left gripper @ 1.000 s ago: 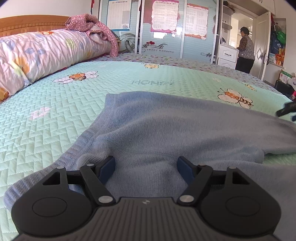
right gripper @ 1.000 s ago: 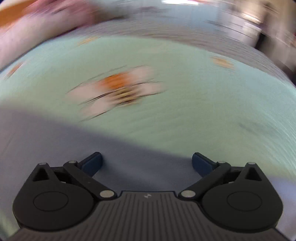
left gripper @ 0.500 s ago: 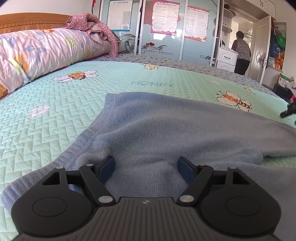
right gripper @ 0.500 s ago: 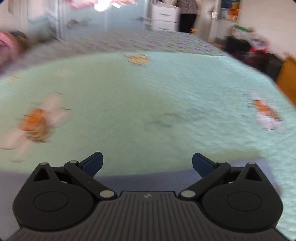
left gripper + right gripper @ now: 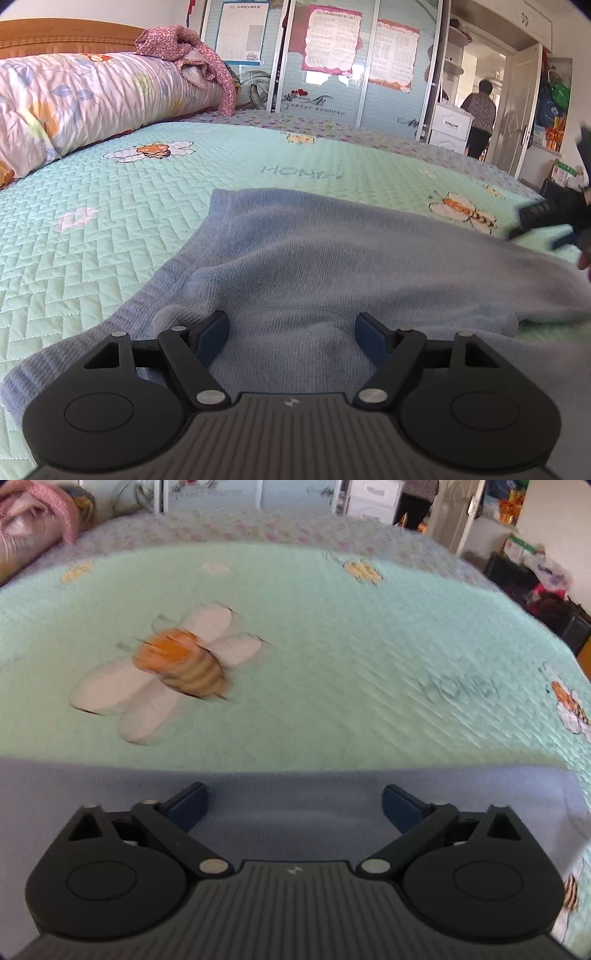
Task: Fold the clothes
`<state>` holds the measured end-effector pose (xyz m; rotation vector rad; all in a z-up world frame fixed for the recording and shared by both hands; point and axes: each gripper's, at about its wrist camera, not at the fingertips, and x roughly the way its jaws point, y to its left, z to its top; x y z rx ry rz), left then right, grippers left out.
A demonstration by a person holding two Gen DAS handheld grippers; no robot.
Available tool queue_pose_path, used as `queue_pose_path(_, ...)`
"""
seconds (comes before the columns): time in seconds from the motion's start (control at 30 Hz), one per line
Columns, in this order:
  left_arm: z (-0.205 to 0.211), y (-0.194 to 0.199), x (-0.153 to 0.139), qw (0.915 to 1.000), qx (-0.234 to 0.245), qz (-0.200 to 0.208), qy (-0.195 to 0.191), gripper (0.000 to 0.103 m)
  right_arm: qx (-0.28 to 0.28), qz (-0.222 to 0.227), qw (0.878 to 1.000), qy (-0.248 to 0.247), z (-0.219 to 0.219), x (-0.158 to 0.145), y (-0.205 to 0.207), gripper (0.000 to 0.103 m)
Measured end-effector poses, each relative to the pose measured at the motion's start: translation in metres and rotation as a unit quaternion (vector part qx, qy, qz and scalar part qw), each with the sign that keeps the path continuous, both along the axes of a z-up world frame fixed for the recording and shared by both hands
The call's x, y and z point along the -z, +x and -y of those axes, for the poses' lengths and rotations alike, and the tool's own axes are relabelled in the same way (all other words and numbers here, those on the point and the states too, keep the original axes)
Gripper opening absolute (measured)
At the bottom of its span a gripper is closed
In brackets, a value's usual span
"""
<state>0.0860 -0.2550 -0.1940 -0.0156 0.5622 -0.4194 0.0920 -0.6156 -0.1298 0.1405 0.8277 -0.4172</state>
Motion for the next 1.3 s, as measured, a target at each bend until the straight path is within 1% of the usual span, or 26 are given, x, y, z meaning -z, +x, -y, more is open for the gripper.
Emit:
queue_pose_path(0.03,-0.003,-0.003,-0.004,0.9999,-0.01,0.002,-0.004,0.078,-0.063,0.002,0.998,0.014,-0.033,-0.005,0.004,0.098)
queue_pose_path(0.07,-0.006,-0.008,-0.009,0.9996,-0.025,-0.008,-0.008,0.078,-0.127,0.002,0.992,0.028,-0.066,-0.01,0.008,0.098)
queue_pose_path(0.1,-0.01,-0.013,-0.013,0.999,-0.039,-0.018,-0.013,0.078,-0.184,0.007,0.982,0.038,-0.097,-0.013,0.012,0.098)
queue_pose_path(0.13,-0.016,-0.023,-0.017,0.9983,-0.045,-0.025,-0.026,0.078,-0.24,0.012,0.97,0.048,-0.128,-0.015,0.015,0.098)
queue_pose_path(0.2,-0.028,-0.045,-0.02,0.9981,-0.04,-0.023,-0.041,0.078,-0.314,0.01,0.948,0.053,-0.179,-0.013,0.031,0.099)
queue_pose_path(0.27,-0.036,-0.056,-0.022,0.998,-0.038,-0.022,-0.046,0.078,-0.385,0.007,0.921,0.058,-0.23,-0.011,0.047,0.099)
queue_pose_path(0.33,-0.044,-0.058,-0.023,0.9973,-0.048,-0.027,-0.049,0.078,-0.424,-0.031,0.905,0.021,-0.271,0.012,0.065,0.099)
queue_pose_path(0.4,-0.053,-0.051,-0.024,0.9957,-0.069,-0.038,-0.049,0.078,-0.424,-0.054,0.904,-0.03,-0.283,0.033,0.088,0.103)
queue_pose_path(0.43,-0.058,-0.048,-0.024,0.9947,-0.079,-0.044,-0.049,0.078,-0.402,-0.043,0.914,-0.019,-0.274,0.033,0.101,0.102)
queue_pose_path(0.47,-0.062,-0.044,-0.024,0.9936,-0.089,-0.05,-0.049,0.078,-0.358,-0.032,0.933,-0.006,-0.26,0.03,0.112,0.102)
queue_pose_path(0.5,-0.066,-0.036,-0.019,0.9924,-0.089,-0.07,-0.048,0.078,-0.301,-0.024,0.953,-0.003,-0.247,0.025,0.118,0.102)
queue_pose_path(0.53,-0.071,-0.029,-0.014,0.9908,-0.089,-0.09,-0.048,0.078,-0.294,-0.017,0.956,0.016,-0.246,0.019,0.114,0.103)
queue_pose_path(0.63,-0.073,-0.031,-0.017,0.9925,-0.077,-0.081,-0.05,0.078,-0.288,0.003,0.954,0.079,-0.243,0.001,0.097,0.102)
queue_pose_path(0.7,-0.071,-0.033,-0.016,0.994,-0.07,-0.076,-0.037,0.078,-0.361,-0.019,0.931,0.055,-0.268,0.002,0.074,0.102)
queue_pose_path(0.73,-0.069,-0.034,-0.014,0.9945,-0.067,-0.075,-0.029,0.078,-0.392,-0.046,0.919,0.014,-0.282,0.012,0.066,0.102)
queue_pose_path(0.77,-0.071,-0.035,-0.014,0.9948,-0.065,-0.073,-0.026,0.078,-0.421,-0.075,0.903,-0.031,-0.296,0.023,0.059,0.102)
queue_pose_path(0.8,-0.072,-0.036,-0.014,0.9951,-0.064,-0.071,-0.024,0.078,-0.427,-0.078,0.899,-0.062,-0.302,0.029,0.05,0.102)
queue_pose_path(0.9,-0.081,-0.041,-0.017,0.9948,-0.065,-0.073,-0.03,0.076,-0.399,-0.039,0.913,-0.072,-0.299,0.019,0.018,0.102)
queue_pose_path(0.93,-0.086,-0.042,-0.02,0.9937,-0.068,-0.079,-0.042,0.076,-0.391,-0.024,0.917,-0.077,-0.295,0.014,0.005,0.102)
queue_pose_path(1.0,-0.102,-0.052,-0.034,0.9912,-0.077,-0.075,-0.078,0.076,-0.375,0.005,0.923,-0.087,-0.288,0.005,-0.022,0.102)
queue_pose_path(1.03,-0.108,-0.058,-0.041,0.991,-0.078,-0.067,-0.086,0.076,-0.36,0.014,0.929,-0.086,-0.282,0.006,-0.03,0.103)
queue_pose_path(1.07,-0.114,-0.064,-0.048,0.9907,-0.079,-0.059,-0.093,0.076,-0.344,0.011,0.936,-0.071,-0.275,0.009,-0.043,0.103)
queue_pose_path(1.13,-0.12,-0.072,-0.055,0.99,-0.076,-0.061,-0.102,0.077,-0.329,-0.024,0.943,-0.03,-0.262,0.027,-0.071,0.103)
queue_pose_path(1.23,-0.114,-0.075,-0.064,0.9909,-0.071,-0.06,-0.097,0.077,-0.315,0.016,0.947,-0.05,-0.251,0.04,-0.138,0.103)
queue_pose_path(1.27,-0.109,-0.074,-0.067,0.9918,-0.07,-0.058,-0.09,0.077,-0.299,0.024,0.952,-0.053,-0.248,0.042,-0.156,0.103)
queue_pose_path(1.3,-0.103,-0.071,-0.071,0.9923,-0.064,-0.059,-0.088,0.076,-0.28,0.02,0.959,-0.038,-0.243,0.043,-0.17,0.103)
